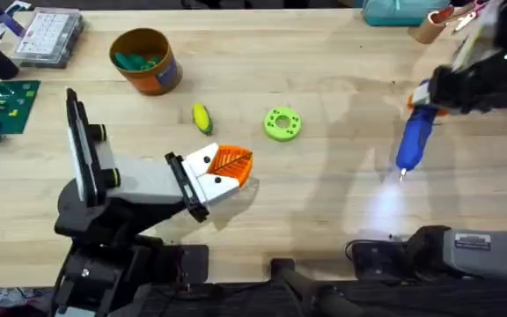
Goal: Pick up the gripper from the table and insert it into the empty holder that is missing its gripper. Then pick up a screw, insert it into the mounting hole, and use the screwdriver to tighten it. Finally, clean up the table by picking up the vegetable and placing it into the bucket.
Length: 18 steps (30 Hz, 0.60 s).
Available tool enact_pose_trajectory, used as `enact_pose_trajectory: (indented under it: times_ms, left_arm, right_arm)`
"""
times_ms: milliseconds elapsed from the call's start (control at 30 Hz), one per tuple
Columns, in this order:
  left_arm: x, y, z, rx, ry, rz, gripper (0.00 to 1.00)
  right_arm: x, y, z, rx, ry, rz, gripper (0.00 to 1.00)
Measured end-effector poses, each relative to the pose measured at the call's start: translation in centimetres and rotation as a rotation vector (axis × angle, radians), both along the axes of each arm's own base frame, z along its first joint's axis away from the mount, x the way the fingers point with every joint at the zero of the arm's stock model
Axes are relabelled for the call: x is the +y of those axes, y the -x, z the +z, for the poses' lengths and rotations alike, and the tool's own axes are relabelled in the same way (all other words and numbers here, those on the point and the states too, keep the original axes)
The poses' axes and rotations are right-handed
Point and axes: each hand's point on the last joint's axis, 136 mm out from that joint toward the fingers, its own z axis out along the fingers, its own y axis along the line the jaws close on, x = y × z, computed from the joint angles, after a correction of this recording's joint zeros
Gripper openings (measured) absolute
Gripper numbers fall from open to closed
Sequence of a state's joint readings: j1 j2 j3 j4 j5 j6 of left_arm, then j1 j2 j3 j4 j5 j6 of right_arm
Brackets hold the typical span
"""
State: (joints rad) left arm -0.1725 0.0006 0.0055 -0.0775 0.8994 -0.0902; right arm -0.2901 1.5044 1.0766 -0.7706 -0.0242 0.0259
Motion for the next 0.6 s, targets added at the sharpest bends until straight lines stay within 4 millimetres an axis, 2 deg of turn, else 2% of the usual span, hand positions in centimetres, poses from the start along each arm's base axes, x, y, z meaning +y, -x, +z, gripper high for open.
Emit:
enact_pose_trajectory:
  times_ms: [100, 367, 600]
  left_arm:
    - [0.0, 0.1, 0.0, 0.001, 0.0, -0.003, 0.017]
    - [0.0, 0.1, 0.0, 0.001, 0.0, -0.006, 0.017]
    - [0.0, 0.1, 0.0, 0.001, 0.0, -0.006, 0.017]
  right_arm:
    - [-0.1, -0.6, 3.0, -0.076, 0.019, -0.001, 0.027]
    - [0.6, -1.4, 9.1, -0.252, 0.013, 0.009, 0.027]
    - [1.8, -2.4, 16.9, -0.516, 0.058, 0.121, 0.027]
